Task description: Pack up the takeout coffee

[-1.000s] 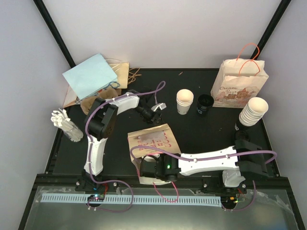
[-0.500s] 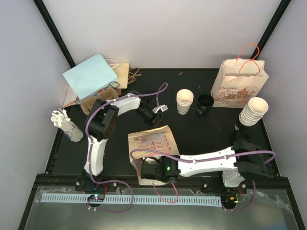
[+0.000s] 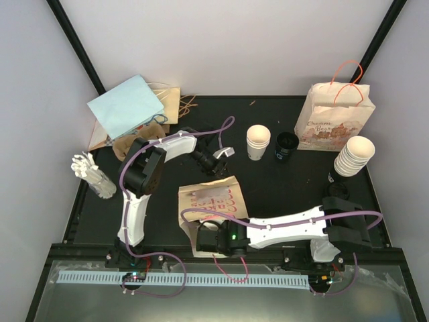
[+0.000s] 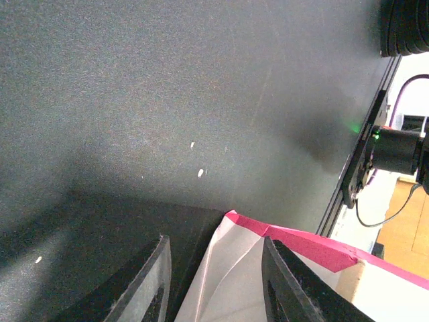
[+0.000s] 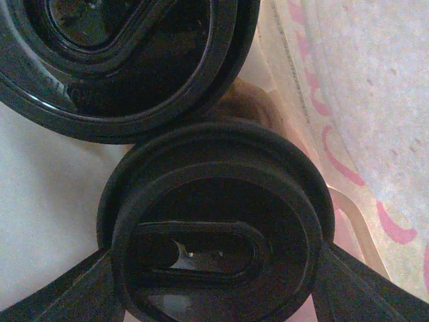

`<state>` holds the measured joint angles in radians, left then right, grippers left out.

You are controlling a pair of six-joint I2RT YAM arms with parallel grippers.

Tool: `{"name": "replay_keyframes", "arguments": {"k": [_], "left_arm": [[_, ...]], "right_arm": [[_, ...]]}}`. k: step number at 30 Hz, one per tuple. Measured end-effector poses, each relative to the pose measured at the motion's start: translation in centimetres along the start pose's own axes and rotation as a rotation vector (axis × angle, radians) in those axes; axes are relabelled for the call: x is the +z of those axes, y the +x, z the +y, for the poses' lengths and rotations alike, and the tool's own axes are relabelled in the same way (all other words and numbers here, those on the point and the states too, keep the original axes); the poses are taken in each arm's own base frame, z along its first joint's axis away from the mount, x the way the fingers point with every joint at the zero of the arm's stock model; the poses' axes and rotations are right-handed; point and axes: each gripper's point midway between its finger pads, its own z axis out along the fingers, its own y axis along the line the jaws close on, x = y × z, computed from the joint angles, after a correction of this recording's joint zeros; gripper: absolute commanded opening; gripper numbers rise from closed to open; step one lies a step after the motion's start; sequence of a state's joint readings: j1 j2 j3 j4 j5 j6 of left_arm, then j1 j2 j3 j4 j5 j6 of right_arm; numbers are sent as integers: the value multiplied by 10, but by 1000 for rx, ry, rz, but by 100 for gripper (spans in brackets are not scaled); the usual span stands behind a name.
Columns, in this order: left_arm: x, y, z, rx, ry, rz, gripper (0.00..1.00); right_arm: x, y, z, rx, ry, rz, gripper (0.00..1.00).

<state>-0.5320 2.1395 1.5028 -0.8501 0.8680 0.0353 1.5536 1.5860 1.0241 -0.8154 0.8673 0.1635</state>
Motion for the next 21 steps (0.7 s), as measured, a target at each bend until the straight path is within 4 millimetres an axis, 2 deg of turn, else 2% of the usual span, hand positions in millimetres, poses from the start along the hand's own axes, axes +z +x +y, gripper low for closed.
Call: {"name": "replay_keyframes", "arguments": {"k": [21], "left_arm": [[0,1,-1,-4,0,7,39]], "right_arm": [[2,3,3,124,14,12,44]]}}
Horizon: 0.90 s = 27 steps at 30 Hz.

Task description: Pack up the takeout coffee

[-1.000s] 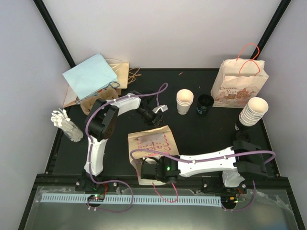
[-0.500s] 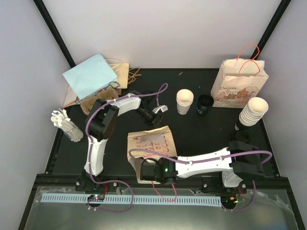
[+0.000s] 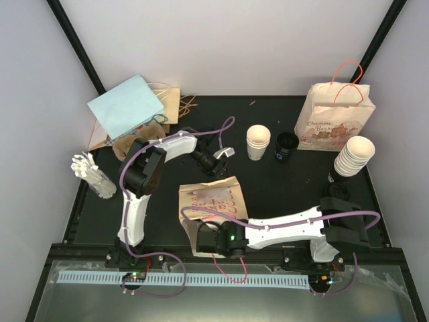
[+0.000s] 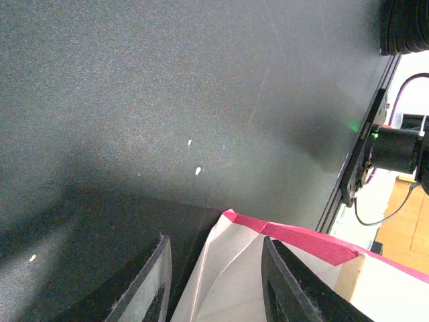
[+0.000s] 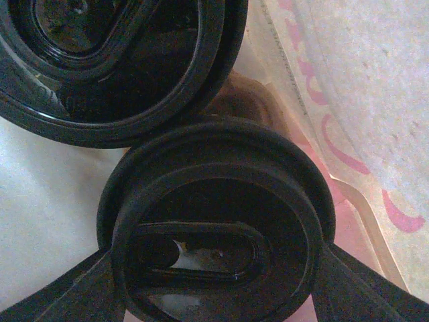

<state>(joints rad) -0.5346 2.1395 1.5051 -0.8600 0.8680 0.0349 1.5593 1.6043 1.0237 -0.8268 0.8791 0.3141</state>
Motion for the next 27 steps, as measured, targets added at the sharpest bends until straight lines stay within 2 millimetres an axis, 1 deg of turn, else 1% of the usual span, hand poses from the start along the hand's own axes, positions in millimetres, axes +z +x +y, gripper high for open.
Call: {"name": "replay_keyframes", "arguments": {"k": [11,19,27], "left_arm": [[0,2,0,-6,-1,5,38],[0,3,0,-4,-3,10,38],[0,4,1,-1,-3,14,38]], "right_arm": [[0,-2,1,-37,4,30,45],[1,-5,2,-106,3,21,46],[1,-6,6,-113,4,15,46]]}}
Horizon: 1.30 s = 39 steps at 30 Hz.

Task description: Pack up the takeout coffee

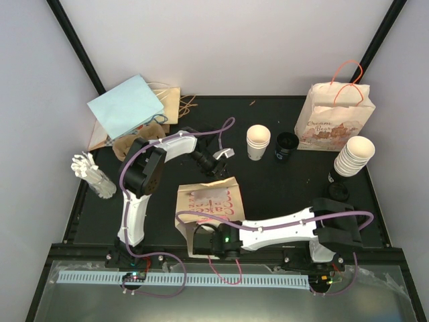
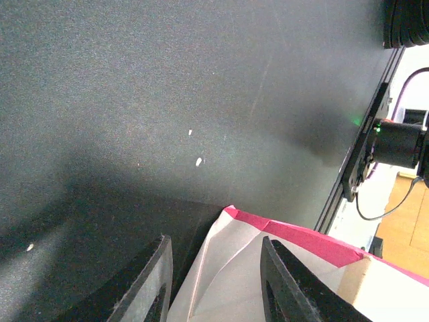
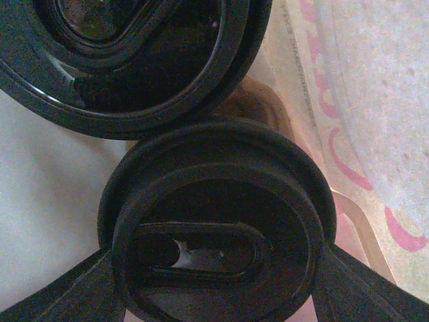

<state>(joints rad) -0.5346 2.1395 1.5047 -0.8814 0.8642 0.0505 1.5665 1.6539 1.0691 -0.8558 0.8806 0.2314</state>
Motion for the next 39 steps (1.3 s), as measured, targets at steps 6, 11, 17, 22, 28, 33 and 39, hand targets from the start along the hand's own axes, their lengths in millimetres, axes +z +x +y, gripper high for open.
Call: {"name": "replay_keyframes", "arguments": {"k": [6,11,17,22,28,33,39], "left_arm": [[0,1,0,-3,1,3,38],[1,1,-1,-2,1,6,38],[1,3,-1,-6,2,11,38],[3,6,0,-14,6,17,38],[5,11,3,-24,6,26,38],[6,12,4,-28,6,29,38],[6,11,4,-23,5,25,38]], "right_arm": [[0,3,5,-9,16,8,47],[1,4,6,-1,29,15,47],[2,3,10,-5,66,20,49],[2,3,12,-15,98,16,52],[5,3,14,-7,110,1,52],[8,2,15,-3,131,-6,52],[11,1,13,9,135,-4,52]]}}
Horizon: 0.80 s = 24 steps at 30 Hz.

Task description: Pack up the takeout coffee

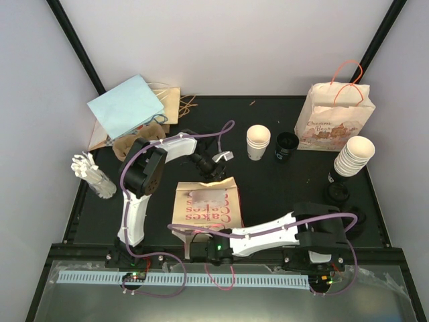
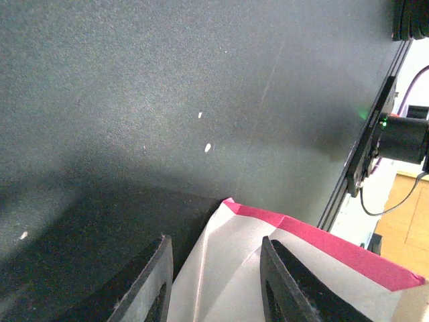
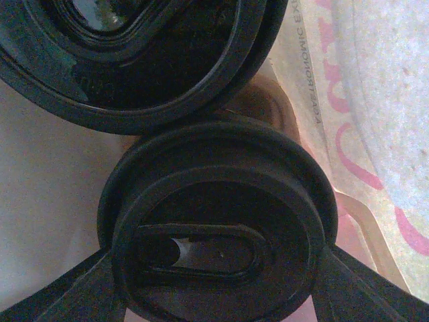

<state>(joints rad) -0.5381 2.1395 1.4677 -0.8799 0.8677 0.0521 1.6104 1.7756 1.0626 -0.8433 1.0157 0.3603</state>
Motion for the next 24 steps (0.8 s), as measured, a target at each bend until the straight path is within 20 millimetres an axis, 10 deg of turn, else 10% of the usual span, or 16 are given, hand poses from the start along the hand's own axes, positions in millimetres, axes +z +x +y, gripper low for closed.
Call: {"name": "replay_keyframes", "arguments": {"k": [24], "left_arm": [[2,2,6,13,-26,-9,38]], "right_arm": [[-1,-3,-18,28,-193,43,51]]}}
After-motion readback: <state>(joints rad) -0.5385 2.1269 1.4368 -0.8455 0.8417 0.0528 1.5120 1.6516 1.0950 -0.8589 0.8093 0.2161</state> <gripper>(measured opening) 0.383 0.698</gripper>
